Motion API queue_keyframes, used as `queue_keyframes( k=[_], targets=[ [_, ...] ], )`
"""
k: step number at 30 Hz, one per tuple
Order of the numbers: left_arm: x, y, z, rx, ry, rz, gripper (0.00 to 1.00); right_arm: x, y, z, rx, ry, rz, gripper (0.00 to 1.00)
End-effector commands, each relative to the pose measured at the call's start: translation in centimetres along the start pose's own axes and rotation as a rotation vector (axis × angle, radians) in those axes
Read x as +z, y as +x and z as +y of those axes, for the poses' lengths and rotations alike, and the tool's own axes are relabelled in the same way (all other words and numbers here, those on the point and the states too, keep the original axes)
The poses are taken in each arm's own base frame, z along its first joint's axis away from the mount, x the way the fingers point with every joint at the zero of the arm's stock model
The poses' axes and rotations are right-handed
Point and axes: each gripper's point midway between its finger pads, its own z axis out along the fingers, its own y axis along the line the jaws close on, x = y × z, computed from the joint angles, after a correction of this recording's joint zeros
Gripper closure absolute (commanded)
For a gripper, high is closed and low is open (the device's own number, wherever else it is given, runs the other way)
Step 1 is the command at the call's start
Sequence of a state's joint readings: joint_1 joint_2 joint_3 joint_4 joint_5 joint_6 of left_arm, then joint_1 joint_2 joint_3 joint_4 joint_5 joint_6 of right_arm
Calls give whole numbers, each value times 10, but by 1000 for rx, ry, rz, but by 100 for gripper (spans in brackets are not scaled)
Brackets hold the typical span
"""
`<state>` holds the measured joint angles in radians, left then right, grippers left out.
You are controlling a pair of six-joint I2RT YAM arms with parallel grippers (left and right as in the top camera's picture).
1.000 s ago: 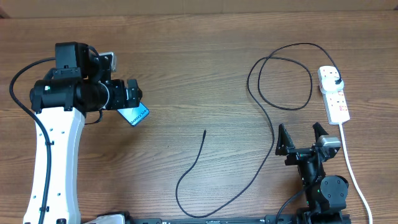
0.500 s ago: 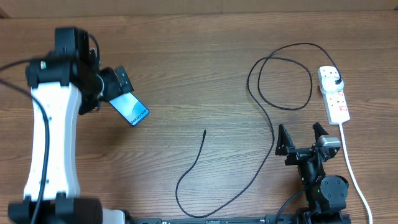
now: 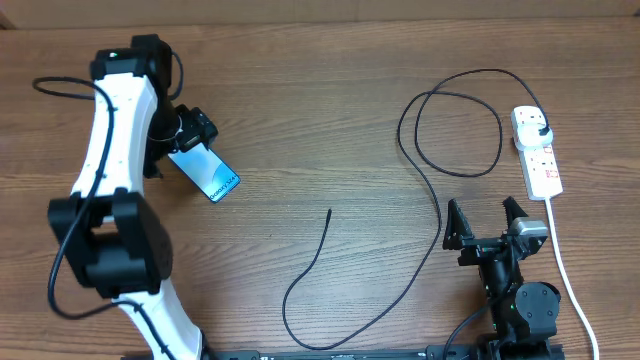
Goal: Plug charger to phone and switch on socket
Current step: 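Move the left gripper over the phone and lower onto it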
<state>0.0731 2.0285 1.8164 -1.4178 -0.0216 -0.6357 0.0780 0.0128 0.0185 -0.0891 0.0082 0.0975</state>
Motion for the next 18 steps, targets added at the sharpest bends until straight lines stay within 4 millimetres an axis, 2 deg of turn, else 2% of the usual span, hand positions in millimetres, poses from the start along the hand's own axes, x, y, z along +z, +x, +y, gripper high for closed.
queue_keyframes(
  k=[1,5,8,18],
  targets=[
    [20,-12,-3,-56,-33,7,0,0,1,-5,3,21,-8,0],
    [45,-19,-11,-47,-44,27,0,0,1,-5,3,21,-8,0],
    [56,-24,-19,-35,-37,17,0,0,1,-5,3,21,-8,0],
    [63,-32,-42,3,-6,-58,0,0,1,-5,3,21,-8,0]
  ],
)
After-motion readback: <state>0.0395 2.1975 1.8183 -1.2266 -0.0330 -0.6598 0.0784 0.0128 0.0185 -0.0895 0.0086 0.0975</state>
